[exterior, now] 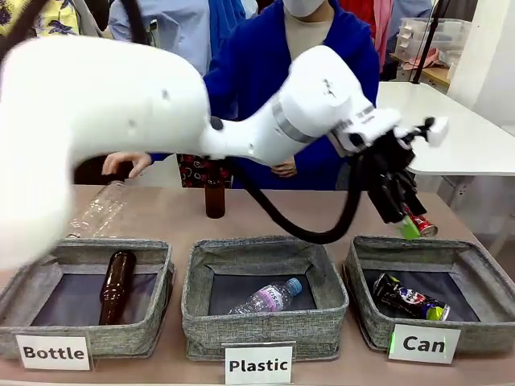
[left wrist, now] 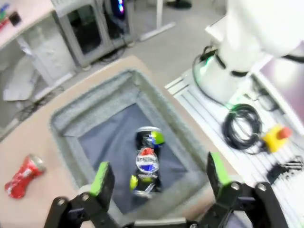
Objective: Sort the can waste into the basket.
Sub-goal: Pick up the can waste from the table and place it in the right Fabric basket.
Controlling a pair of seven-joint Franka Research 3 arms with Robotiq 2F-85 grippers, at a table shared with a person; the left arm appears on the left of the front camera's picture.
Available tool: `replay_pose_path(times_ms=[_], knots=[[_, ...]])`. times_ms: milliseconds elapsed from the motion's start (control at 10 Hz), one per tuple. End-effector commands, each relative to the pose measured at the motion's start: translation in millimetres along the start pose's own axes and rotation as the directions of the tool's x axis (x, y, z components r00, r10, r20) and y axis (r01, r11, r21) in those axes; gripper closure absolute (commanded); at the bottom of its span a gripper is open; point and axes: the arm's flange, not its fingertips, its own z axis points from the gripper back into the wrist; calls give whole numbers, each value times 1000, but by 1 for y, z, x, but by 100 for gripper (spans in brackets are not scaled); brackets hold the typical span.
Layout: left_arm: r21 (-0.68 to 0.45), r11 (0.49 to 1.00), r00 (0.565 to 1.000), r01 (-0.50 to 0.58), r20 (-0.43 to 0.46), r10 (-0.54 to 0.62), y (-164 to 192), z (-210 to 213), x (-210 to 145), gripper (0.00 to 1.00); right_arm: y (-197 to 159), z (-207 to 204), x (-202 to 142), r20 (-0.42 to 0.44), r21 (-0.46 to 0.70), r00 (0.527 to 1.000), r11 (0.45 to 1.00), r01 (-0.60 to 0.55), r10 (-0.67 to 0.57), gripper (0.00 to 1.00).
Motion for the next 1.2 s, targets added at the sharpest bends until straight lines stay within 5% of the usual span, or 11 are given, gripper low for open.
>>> replay_pose_path(times_ms=[0,300,500,900,1000,1100], knots=[[-30,998,995,-48,92,51,-90,41,-28,0,9,-14,11,-28,42,999,998,47,-46,0],[59,989,978,-135,168,124,-157,107,-67,0,43,-81,27,-109,56,980,983,175,-168,0],[8,968,930,-253,278,241,-197,148,-105,0,70,-140,26,-182,56,966,979,195,-182,0],[18,848,644,-530,659,388,-346,288,-202,0,110,-247,21,-319,129,930,964,231,-180,0],[40,780,567,-624,710,418,-383,317,-231,0,119,-261,25,-343,192,916,939,285,-208,0],[15,701,442,-713,786,432,-416,342,-274,0,123,-274,30,-367,254,896,900,355,-250,0]])
